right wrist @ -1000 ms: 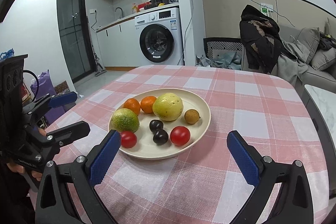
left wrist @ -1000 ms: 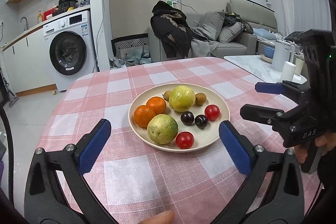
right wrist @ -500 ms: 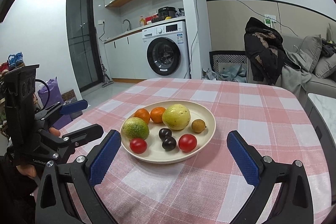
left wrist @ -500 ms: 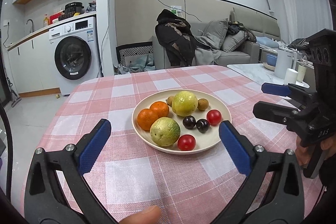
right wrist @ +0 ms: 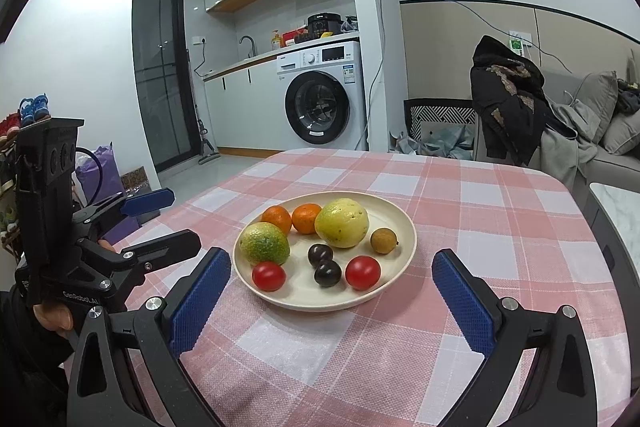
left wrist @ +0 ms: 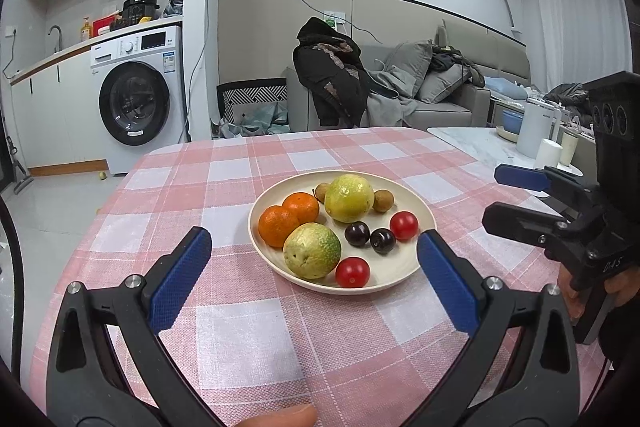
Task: Organize fruits
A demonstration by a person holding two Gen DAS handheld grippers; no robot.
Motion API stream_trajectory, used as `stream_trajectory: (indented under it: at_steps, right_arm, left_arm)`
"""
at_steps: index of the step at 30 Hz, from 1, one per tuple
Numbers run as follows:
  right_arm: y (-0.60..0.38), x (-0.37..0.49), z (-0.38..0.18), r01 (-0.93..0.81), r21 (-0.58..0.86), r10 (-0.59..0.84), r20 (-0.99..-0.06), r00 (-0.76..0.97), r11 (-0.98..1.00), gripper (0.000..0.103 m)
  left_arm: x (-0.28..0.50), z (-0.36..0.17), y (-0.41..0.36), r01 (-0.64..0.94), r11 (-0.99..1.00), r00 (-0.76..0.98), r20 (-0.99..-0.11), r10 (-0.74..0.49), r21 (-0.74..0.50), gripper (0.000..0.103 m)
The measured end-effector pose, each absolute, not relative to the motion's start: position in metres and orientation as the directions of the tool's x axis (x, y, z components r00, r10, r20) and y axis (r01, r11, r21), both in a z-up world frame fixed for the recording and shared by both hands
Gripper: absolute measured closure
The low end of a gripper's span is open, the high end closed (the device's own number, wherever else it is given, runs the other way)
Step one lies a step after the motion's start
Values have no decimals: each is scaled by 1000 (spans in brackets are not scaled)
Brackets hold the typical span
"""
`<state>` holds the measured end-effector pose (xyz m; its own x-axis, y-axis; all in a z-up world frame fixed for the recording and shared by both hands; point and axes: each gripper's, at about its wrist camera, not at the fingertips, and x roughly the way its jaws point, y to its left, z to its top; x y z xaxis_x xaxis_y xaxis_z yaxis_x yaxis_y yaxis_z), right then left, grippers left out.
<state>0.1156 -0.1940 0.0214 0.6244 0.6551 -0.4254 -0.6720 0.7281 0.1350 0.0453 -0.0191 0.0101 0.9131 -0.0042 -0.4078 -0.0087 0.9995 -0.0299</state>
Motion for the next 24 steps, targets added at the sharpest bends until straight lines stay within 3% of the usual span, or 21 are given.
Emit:
stream_trajectory:
  at_steps: [24]
  right_arm:
    - [-194,116,22,-671,136,652,-437,620,729,0]
  left_arm:
    - [46,6,-18,-19,999,907,-420,-3,-47,0]
